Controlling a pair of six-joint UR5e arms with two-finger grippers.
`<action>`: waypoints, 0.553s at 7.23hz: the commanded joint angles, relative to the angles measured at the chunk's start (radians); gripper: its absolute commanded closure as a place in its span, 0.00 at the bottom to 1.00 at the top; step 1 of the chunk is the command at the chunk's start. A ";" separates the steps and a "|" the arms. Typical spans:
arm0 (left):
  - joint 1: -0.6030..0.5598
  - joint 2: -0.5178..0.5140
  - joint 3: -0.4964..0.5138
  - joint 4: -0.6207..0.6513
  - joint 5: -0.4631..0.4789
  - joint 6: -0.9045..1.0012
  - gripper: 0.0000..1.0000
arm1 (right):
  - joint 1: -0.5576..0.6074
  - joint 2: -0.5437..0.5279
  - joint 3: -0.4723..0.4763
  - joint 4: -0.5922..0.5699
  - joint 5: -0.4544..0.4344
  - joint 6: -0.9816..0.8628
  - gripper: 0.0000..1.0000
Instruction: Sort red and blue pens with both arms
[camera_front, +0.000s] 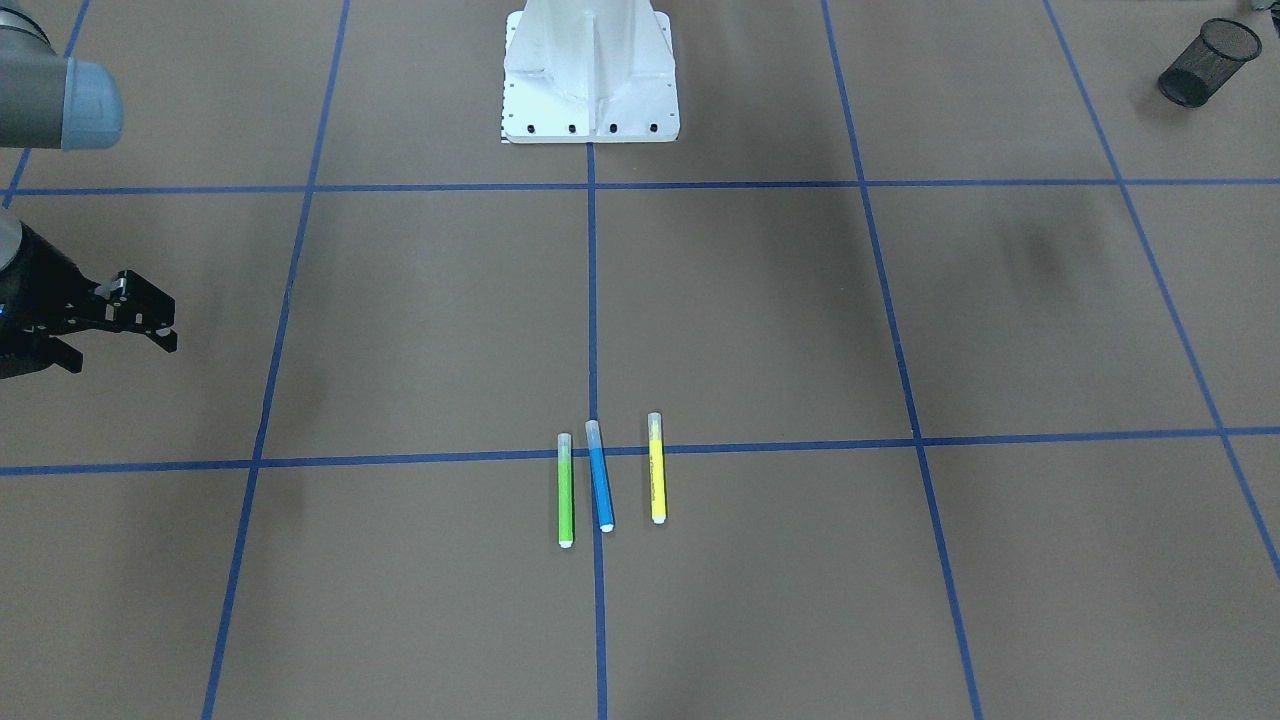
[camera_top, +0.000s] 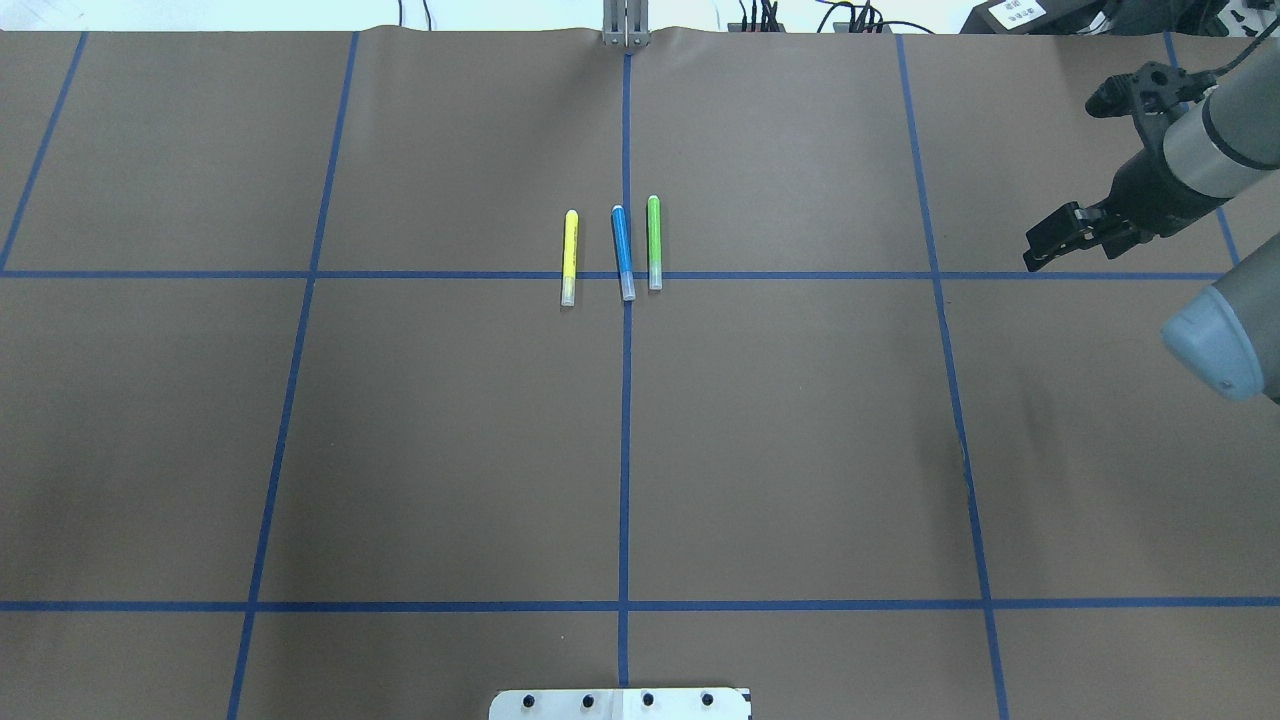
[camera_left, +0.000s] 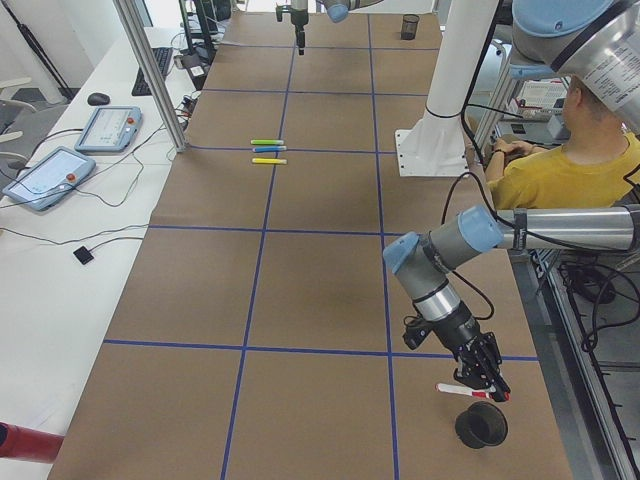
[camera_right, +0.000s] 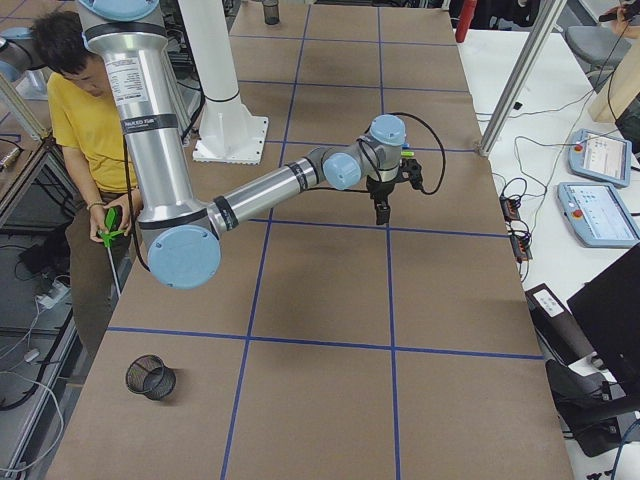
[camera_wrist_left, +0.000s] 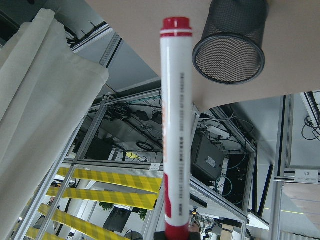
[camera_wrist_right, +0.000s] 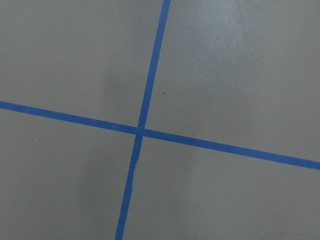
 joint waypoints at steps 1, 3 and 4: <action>-0.001 0.043 0.078 -0.092 -0.029 0.007 1.00 | -0.010 0.000 0.002 0.000 0.000 0.000 0.01; 0.001 0.044 0.129 -0.128 -0.125 0.022 1.00 | -0.015 0.000 0.003 0.000 0.000 0.000 0.01; 0.001 0.044 0.157 -0.159 -0.154 0.043 1.00 | -0.015 -0.002 0.005 0.000 0.000 0.001 0.01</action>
